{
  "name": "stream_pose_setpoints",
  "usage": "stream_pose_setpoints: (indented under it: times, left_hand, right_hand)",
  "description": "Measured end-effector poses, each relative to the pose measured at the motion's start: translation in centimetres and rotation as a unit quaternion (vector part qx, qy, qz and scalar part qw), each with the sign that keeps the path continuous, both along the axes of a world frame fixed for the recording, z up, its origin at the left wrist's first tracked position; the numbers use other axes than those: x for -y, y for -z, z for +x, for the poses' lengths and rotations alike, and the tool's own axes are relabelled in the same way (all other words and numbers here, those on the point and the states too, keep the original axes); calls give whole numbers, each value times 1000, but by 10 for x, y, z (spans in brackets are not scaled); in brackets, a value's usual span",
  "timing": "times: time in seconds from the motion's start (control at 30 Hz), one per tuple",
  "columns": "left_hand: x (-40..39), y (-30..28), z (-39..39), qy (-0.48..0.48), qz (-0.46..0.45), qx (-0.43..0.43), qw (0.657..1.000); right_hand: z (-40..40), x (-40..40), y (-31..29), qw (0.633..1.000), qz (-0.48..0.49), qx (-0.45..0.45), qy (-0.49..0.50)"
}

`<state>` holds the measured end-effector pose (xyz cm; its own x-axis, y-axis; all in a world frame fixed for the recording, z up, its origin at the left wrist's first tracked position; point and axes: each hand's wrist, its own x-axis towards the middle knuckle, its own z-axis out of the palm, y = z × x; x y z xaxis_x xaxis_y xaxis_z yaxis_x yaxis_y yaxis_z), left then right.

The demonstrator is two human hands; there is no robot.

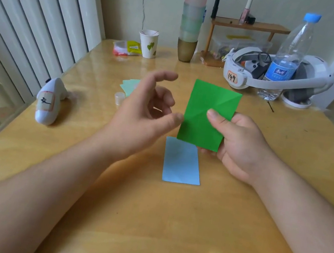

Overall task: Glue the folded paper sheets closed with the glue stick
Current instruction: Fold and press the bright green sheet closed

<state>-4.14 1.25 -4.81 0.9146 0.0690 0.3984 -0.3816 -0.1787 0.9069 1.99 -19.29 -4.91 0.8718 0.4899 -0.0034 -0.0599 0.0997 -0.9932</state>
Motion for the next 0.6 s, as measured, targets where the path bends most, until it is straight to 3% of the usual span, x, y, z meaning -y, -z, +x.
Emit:
stream_pose_setpoints:
  times: [0.13,0.23,0.37,0.6]
  left_hand:
    - [-10,1,-1,93,-24,-121,988]
    - [-13,7,-2,149,20,-132,980]
    - [-18,6,0,144,57,-156,976]
    - [-17,9,0,145,131,-196,961]
  right_hand:
    - [-5,2,4,996,-4,-16,-91]
    - [-8,3,6,995,-26,20,-98]
    - [-4,9,6,982,-128,125,-64]
    - [-6,18,5,977,-148,96,-119]
